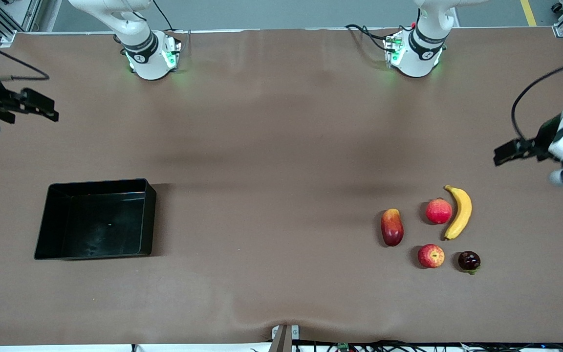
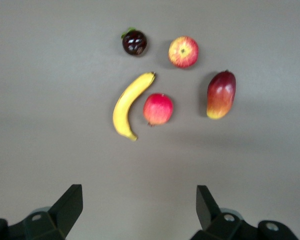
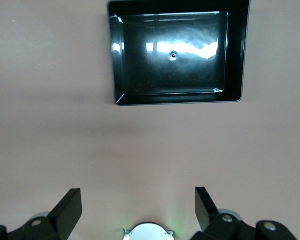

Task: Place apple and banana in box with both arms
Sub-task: 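Move the left gripper to the apple while the right gripper reaches the box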

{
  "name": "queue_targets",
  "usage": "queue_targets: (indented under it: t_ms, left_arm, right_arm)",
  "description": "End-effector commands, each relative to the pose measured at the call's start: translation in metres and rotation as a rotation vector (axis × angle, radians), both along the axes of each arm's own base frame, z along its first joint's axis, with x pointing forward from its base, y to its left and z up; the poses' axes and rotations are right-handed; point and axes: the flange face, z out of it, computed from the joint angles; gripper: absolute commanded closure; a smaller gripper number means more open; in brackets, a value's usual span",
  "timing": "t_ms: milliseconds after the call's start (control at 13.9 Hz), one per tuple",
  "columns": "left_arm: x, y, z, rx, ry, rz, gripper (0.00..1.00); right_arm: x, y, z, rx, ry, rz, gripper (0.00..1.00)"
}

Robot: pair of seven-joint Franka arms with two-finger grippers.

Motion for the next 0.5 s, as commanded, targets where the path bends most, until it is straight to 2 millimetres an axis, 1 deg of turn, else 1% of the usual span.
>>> queue_targets:
  t_ms: [0, 72, 143, 215, 359, 430]
  left_arm:
    - [0.028, -0.013, -0.034, 0.006, -0.032, -0.033, 0.0]
    - [0.035, -0.016, -0.048, 0.003, -0.032, -0.04, 0.0]
    - [0.038, -0.017, -0.057, 0.0, -0.024, -0.035, 0.0]
    - [0.041, -0.019, -0.069, -0.01, -0.008, -0.026, 0.0]
    - [0.055, -0.018, -0.094, -0.015, -0.026, -0.042, 0.0]
    - [0.062, -0.02, -0.104, -0.016, -0.056, -0.043, 0.0]
  right_arm:
    - [0.007, -0.033, -0.057, -0.005, 0.022, -0.047, 0.0]
    - [0.008, -0.034, -0.071, -0.007, 0.023, -0.042, 0.0]
    - [0.012, -0.039, -0.083, -0.01, 0.019, -0.049, 0.0]
    - [0.017, -0.049, -0.102, -0.012, 0.03, -0.065, 0.0]
    - [0.032, -0.08, -0.148, -0.004, 0.057, -0.097, 0.0]
    - [0.04, -0.096, -0.17, 0.008, 0.053, -0.073, 0.0]
